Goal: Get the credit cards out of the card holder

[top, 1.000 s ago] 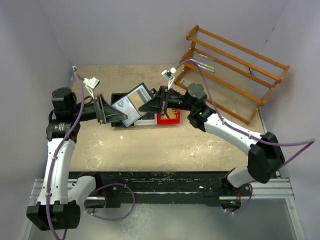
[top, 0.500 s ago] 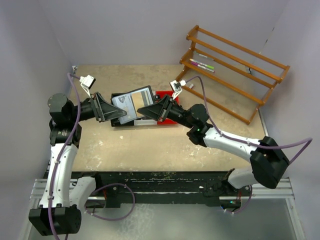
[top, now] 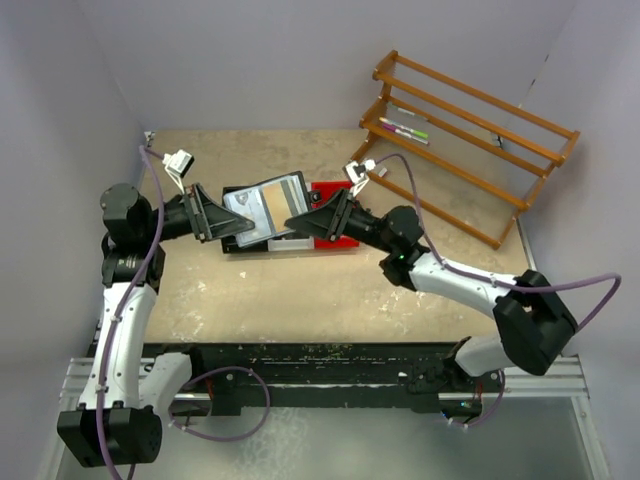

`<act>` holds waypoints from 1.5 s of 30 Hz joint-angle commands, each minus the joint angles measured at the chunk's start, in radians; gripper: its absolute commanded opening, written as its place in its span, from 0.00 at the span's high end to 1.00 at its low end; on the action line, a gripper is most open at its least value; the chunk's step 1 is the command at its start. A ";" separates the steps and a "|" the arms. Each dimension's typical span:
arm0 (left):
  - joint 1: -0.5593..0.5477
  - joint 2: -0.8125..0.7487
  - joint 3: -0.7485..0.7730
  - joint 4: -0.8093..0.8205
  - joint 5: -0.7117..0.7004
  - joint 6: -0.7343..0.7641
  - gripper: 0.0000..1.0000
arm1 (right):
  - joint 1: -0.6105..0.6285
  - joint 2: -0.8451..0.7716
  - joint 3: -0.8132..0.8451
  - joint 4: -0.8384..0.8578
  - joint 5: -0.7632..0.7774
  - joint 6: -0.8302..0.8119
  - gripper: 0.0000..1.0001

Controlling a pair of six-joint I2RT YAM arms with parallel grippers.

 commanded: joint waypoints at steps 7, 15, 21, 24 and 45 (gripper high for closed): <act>-0.002 0.057 0.215 -0.552 -0.116 0.508 0.82 | -0.205 -0.261 0.268 -0.888 0.115 -0.397 0.31; -0.002 0.087 0.255 -0.726 -0.287 0.718 0.82 | -0.117 -0.241 0.404 -0.917 0.076 -0.443 0.38; -0.002 0.085 0.250 -0.762 -0.279 0.752 0.79 | 0.029 -0.070 0.516 -0.907 0.003 -0.474 0.41; -0.002 0.088 0.252 -0.770 -0.241 0.754 0.78 | 0.064 0.007 0.551 -0.908 -0.036 -0.480 0.43; -0.002 0.109 0.287 -0.754 0.052 0.748 0.78 | 0.068 0.029 0.461 -0.904 -0.053 -0.489 0.53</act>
